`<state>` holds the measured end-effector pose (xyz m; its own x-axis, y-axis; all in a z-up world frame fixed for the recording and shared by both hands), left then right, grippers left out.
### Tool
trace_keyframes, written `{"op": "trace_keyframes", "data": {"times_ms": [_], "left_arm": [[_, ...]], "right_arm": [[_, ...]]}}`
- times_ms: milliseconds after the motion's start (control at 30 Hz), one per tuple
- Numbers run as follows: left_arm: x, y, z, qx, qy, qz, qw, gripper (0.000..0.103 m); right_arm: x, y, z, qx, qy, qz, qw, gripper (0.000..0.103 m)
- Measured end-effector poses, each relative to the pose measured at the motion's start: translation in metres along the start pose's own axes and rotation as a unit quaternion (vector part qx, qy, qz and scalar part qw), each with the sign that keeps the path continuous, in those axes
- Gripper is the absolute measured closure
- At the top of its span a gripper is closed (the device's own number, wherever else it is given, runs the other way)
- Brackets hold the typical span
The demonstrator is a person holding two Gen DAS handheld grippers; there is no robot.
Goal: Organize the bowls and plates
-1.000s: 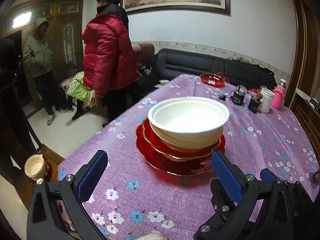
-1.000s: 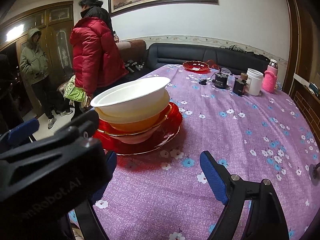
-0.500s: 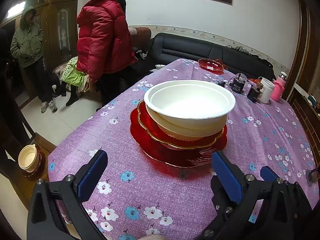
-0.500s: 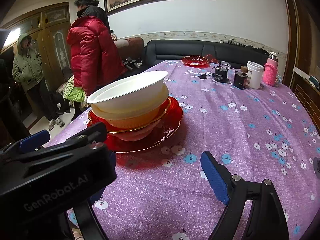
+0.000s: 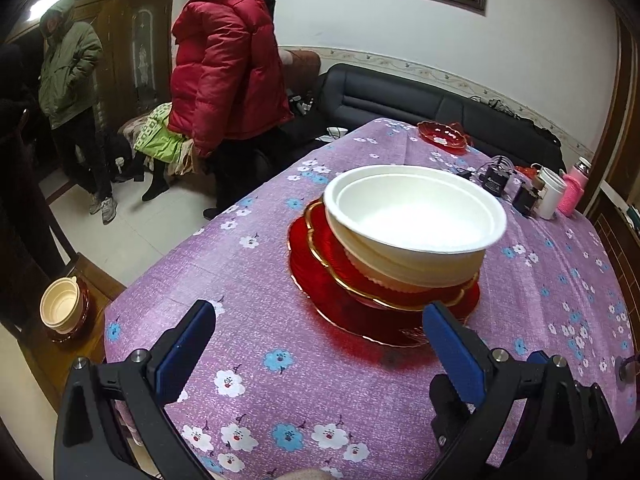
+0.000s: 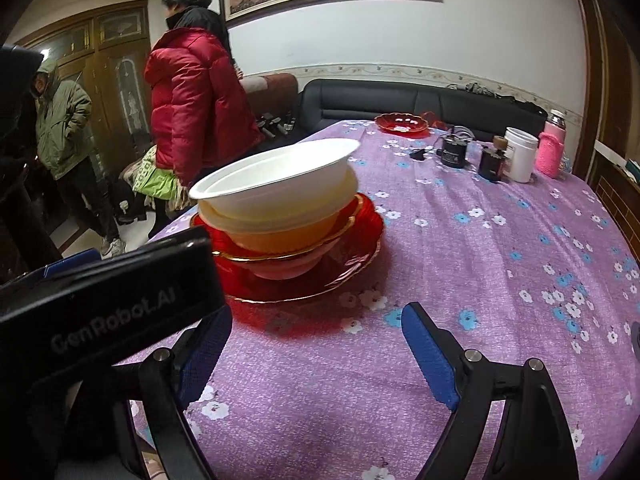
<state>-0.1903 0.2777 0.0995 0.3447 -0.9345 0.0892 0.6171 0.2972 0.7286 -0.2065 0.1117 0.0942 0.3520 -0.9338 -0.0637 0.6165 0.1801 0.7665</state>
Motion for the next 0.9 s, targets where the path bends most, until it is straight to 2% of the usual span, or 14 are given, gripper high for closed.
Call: {"op": "trace_keyframes", "data": {"times_ms": [533, 900], "left_arm": [[-0.030, 0.004, -0.025, -0.028, 0.019, 0.035, 0.9988, 0.000], [-0.026, 0.004, -0.023, -0.019, 0.037, 0.028, 0.9987, 0.000]], "right_arm": [[-0.031, 0.011, -0.017, -0.009, 0.018, 0.035, 0.999, 0.013], [-0.034, 0.009, -0.018, -0.012, 0.027, 0.038, 0.999, 0.013]]}}
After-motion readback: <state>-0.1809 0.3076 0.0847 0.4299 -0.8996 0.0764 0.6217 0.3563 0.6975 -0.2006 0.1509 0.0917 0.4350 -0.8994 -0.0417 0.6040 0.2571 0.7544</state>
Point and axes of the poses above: each gripper's, at about its wrist camera, not at the fingertips, and z roughly against the way its jaws point, x to its right, y to its top, the point moved 2 cm from there along -z, roughly the way its jaws point, and after that the axes turned 1 degree about -z, right-handed, at the moved point
